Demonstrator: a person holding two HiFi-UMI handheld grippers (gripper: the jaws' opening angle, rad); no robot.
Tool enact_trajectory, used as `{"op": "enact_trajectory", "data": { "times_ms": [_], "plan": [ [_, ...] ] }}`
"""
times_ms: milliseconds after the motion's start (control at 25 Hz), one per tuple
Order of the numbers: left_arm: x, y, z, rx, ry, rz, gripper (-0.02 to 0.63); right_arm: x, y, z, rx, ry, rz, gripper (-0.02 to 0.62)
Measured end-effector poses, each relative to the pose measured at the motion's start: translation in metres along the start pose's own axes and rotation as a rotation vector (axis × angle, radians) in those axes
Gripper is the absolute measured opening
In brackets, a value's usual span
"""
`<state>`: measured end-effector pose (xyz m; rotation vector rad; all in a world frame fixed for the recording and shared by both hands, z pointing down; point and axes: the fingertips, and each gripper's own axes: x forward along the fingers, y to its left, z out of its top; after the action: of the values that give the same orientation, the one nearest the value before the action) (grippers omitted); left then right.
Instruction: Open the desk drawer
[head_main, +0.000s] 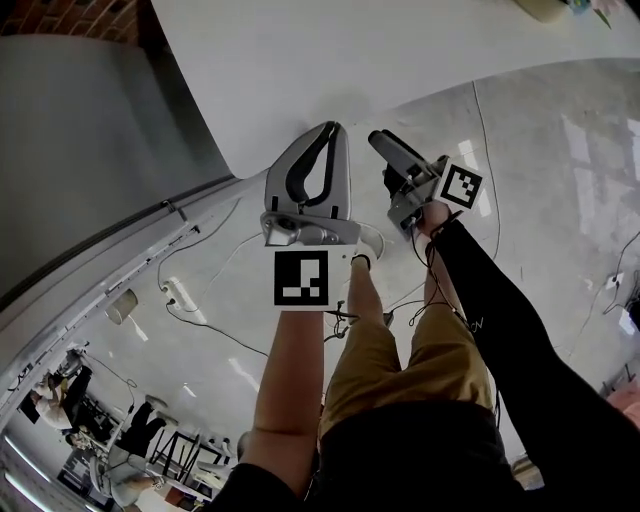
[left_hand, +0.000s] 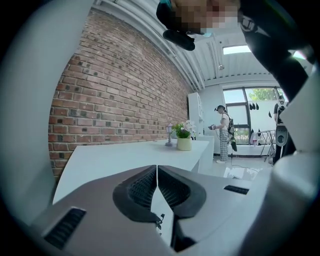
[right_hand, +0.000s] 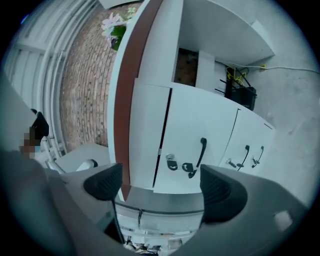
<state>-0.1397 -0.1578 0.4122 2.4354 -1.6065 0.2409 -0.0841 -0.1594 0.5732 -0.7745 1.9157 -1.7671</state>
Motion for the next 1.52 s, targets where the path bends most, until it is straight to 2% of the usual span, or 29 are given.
{"op": "enact_trajectory", "data": {
  "times_ms": [360,720,880,920,1080,1200,1520],
  "plan": [
    [0.003,-0.001,-0.02,0.018,-0.005,0.007,0.011,0.009,-0.041,0.021,0.126,-0.105,0.024,0.495],
    [0.004,0.003,-0.032,0.008,-0.019,0.024,0.011,0.034,-0.069,0.025,0.208,-0.147,0.06,0.494],
    [0.001,0.004,-0.037,0.008,-0.02,0.031,0.011,0.042,-0.077,0.023,0.207,-0.133,0.07,0.488],
    [0.0,0.003,-0.038,0.009,-0.019,0.032,0.011,0.042,-0.079,0.023,0.205,-0.133,0.072,0.422],
    [-0.004,0.003,-0.041,0.004,-0.021,0.036,0.011,0.045,-0.082,0.026,0.201,-0.142,0.085,0.371],
    [-0.005,0.007,-0.042,0.0,-0.019,0.038,0.011,0.05,-0.082,0.03,0.194,-0.152,0.093,0.271],
    [-0.008,0.005,-0.042,0.003,-0.02,0.035,0.011,0.05,-0.074,0.032,0.217,-0.181,0.145,0.16]
  ]
}}
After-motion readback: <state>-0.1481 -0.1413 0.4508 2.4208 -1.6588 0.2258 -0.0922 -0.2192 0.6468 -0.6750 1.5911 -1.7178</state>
